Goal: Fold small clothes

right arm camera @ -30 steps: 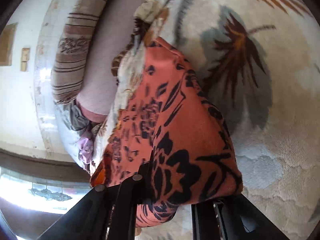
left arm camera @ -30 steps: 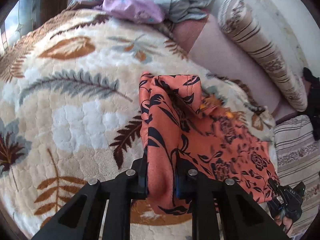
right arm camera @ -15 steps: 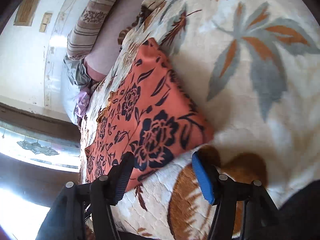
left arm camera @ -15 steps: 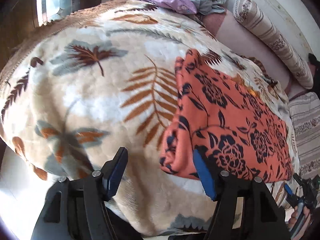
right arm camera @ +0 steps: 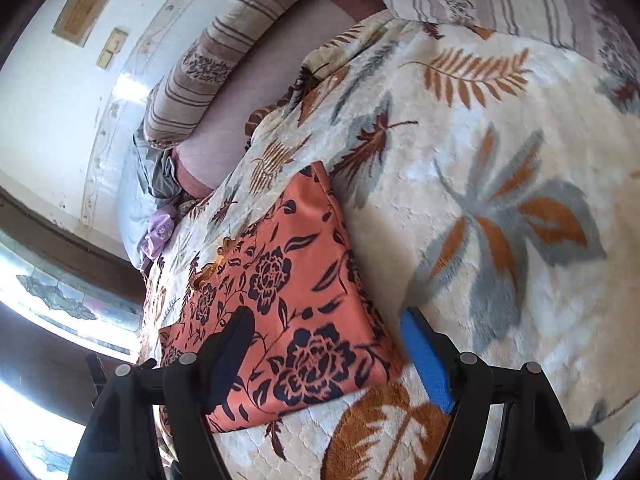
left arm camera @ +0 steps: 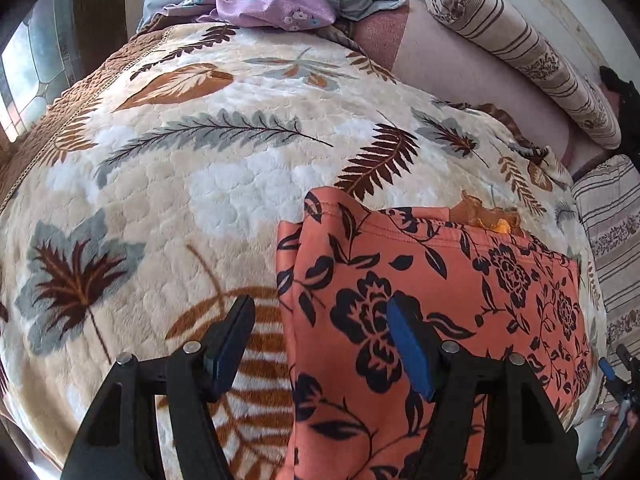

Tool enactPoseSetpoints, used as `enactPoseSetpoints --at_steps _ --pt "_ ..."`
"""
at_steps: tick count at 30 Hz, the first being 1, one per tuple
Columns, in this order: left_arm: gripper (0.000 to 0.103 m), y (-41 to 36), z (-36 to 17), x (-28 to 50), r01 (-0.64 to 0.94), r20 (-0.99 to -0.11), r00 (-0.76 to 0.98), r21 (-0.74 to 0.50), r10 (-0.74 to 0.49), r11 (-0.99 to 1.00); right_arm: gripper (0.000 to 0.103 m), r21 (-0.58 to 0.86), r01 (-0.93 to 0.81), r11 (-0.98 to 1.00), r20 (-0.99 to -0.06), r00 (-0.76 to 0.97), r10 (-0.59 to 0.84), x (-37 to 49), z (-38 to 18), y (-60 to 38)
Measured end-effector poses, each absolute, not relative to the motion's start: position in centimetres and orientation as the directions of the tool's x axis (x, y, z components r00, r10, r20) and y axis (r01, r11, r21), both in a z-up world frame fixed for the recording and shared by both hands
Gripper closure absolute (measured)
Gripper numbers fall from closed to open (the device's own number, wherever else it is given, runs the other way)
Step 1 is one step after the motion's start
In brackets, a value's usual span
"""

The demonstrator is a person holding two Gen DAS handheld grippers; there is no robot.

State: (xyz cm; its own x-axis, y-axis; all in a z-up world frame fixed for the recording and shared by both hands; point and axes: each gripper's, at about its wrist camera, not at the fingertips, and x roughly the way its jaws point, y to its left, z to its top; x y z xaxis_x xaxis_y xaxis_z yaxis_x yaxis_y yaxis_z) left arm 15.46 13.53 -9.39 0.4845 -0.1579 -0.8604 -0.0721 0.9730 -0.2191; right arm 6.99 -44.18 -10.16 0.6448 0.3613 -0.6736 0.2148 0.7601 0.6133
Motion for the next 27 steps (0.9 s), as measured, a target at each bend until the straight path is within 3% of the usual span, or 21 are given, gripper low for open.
enactPoseSetpoints --at_steps 5,10,11,12,13,14,16,21,23,27 --pt "0.034 12.9 -10.3 17.7 -0.062 -0.870 0.472 -0.196 -0.144 0.979 0.025 0.543 0.105 0.833 -0.716 0.577 0.394 16.3 -10.5 -43.3" --pt "0.038 12.6 -11.4 19.2 -0.077 -0.875 0.464 -0.199 -0.141 0.977 0.027 0.464 0.123 0.877 -0.806 0.470 0.360 23.4 -14.5 -41.7" --pt "0.058 12.6 -11.5 19.4 -0.081 -0.876 0.465 -0.186 -0.127 0.979 0.030 0.452 0.118 0.884 -0.809 0.472 0.351 23.9 -14.9 -41.4" --pt "0.079 12.6 -11.6 19.7 -0.083 -0.880 0.462 -0.166 -0.110 0.983 0.061 0.436 0.107 0.894 -0.817 0.463 0.343 24.2 -15.0 -40.9" --pt "0.083 12.6 -11.5 19.7 -0.078 -0.876 0.470 -0.169 -0.113 0.983 0.080 0.389 0.108 0.915 -0.834 0.463 0.300 24.2 -14.8 -40.4" --pt "0.095 12.7 -11.2 19.6 -0.078 -0.867 0.486 -0.167 -0.109 0.983 0.080 0.359 0.090 0.929 -0.832 0.481 0.276 23.9 -14.2 -39.8" --pt "0.096 13.0 -9.9 18.9 -0.078 -0.839 0.535 -0.168 -0.101 0.983 0.092 0.278 0.051 0.959 -0.833 0.511 0.214 23.2 -12.6 -38.6" --pt "0.096 13.9 -7.8 16.4 -0.094 -0.772 0.626 -0.212 -0.108 0.973 0.093 0.168 -0.007 0.986 -0.765 0.630 0.135 22.5 -7.9 -37.4" --pt "0.096 14.1 -9.4 17.3 -0.115 -0.796 0.599 -0.193 -0.086 0.975 0.093 0.158 0.014 0.987 -0.781 0.613 0.116 23.8 -9.2 -37.6" --pt "0.091 15.0 -12.8 19.0 -0.171 -0.838 0.538 -0.212 -0.089 0.962 0.090 0.291 0.115 0.950 -0.838 0.510 0.195 26.1 -15.3 -39.6"
